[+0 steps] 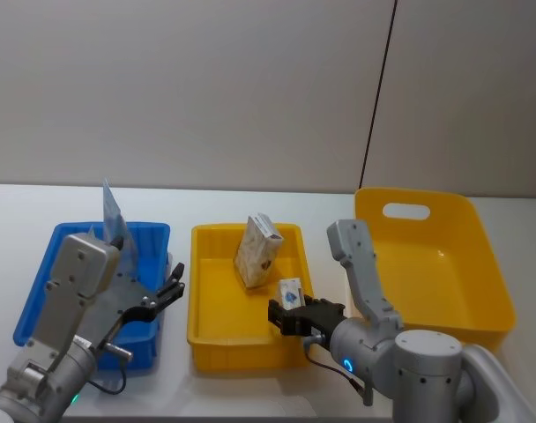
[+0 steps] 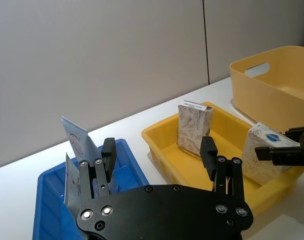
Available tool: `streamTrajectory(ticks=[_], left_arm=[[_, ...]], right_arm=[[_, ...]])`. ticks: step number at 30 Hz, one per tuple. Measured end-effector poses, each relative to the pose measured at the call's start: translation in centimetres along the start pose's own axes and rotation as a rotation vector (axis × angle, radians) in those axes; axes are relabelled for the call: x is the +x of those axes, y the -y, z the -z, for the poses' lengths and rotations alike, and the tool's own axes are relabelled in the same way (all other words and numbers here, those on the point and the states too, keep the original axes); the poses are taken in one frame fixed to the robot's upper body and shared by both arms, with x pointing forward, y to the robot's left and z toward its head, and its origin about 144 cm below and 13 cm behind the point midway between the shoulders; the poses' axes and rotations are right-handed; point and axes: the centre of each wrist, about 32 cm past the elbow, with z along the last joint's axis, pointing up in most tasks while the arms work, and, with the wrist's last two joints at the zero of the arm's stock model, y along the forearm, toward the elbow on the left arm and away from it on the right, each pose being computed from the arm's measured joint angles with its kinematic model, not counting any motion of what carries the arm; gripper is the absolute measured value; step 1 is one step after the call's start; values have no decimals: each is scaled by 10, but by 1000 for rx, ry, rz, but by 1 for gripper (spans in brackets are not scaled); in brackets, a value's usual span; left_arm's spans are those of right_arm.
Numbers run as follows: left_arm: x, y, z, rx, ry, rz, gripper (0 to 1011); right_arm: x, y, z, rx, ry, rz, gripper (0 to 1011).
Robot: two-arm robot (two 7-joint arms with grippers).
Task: Bimanual collaborative sorting of washing and personal care products
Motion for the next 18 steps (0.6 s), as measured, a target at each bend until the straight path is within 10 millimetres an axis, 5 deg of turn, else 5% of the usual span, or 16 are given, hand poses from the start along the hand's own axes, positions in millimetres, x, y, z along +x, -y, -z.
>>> streamTrajectory(ticks=[9, 18], left_arm=[[0, 0, 0, 0, 0, 0, 1001], [0, 0, 0, 0, 0, 0, 1002]], right_arm=[[-1, -7, -2, -19, 2, -7, 361], [-2, -10, -3, -28, 9, -6, 345]])
